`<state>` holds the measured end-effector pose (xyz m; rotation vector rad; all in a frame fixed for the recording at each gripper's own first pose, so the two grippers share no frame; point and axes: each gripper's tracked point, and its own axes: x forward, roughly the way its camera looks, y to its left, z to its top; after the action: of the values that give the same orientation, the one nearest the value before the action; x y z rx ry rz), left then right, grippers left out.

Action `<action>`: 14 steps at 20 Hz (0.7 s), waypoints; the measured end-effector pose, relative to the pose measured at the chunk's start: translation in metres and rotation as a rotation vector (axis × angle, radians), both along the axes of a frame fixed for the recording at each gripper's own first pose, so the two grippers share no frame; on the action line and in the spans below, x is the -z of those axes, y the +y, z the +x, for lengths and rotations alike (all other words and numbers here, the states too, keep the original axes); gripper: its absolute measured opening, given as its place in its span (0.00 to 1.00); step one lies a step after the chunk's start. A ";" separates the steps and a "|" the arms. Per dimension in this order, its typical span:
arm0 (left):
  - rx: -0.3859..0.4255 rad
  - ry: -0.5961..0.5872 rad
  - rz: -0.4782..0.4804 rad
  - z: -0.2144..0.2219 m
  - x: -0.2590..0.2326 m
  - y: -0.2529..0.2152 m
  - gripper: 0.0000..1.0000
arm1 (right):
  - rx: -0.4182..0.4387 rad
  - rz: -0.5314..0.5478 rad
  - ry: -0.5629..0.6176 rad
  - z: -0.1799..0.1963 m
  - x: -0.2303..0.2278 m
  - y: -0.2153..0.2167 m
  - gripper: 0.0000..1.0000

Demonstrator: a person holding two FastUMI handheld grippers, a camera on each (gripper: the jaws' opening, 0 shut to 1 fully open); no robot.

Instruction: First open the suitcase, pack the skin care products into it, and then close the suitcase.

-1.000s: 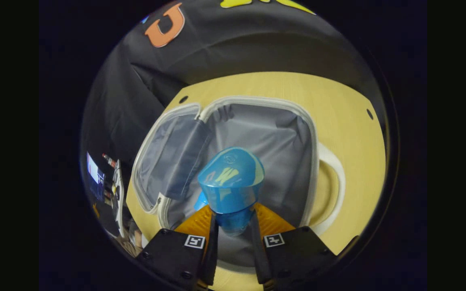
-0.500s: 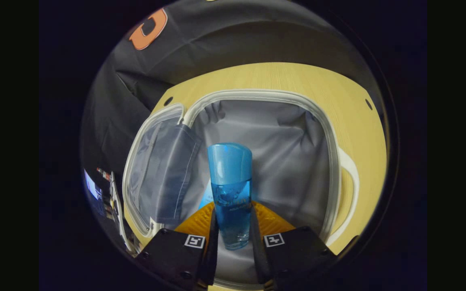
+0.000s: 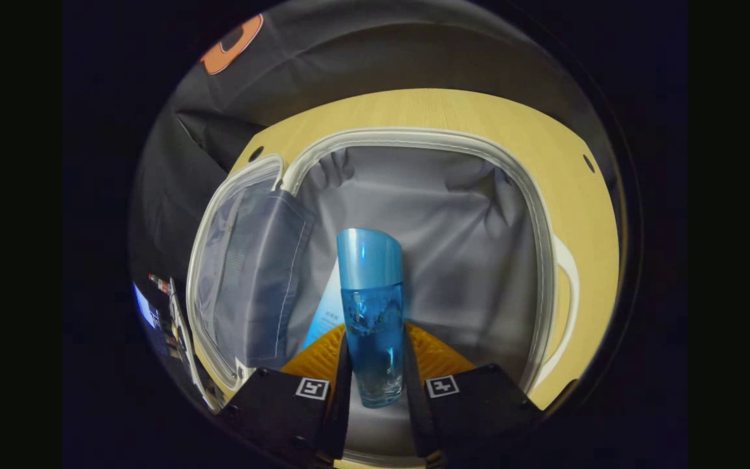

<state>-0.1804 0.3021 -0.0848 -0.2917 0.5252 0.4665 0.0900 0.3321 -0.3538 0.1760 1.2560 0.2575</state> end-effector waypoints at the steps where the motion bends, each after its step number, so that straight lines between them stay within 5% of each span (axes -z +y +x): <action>1: 0.012 -0.014 -0.019 0.003 -0.001 -0.002 0.99 | 0.002 -0.008 0.000 -0.001 0.000 -0.001 0.38; 9: 0.054 -0.094 -0.081 0.020 0.000 0.008 1.00 | 0.020 -0.021 -0.006 -0.013 -0.015 -0.018 0.43; 13: 0.108 -0.131 -0.123 0.030 0.012 0.017 0.98 | -0.044 -0.027 -0.162 -0.024 -0.059 -0.035 0.72; 14: 0.127 -0.143 -0.137 0.032 0.015 0.020 0.98 | -0.078 -0.039 -0.227 -0.025 -0.074 -0.041 0.72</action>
<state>-0.1481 0.3218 -0.0997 -0.4169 0.4336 0.2847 0.0651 0.2914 -0.2797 0.0618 1.0431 0.3115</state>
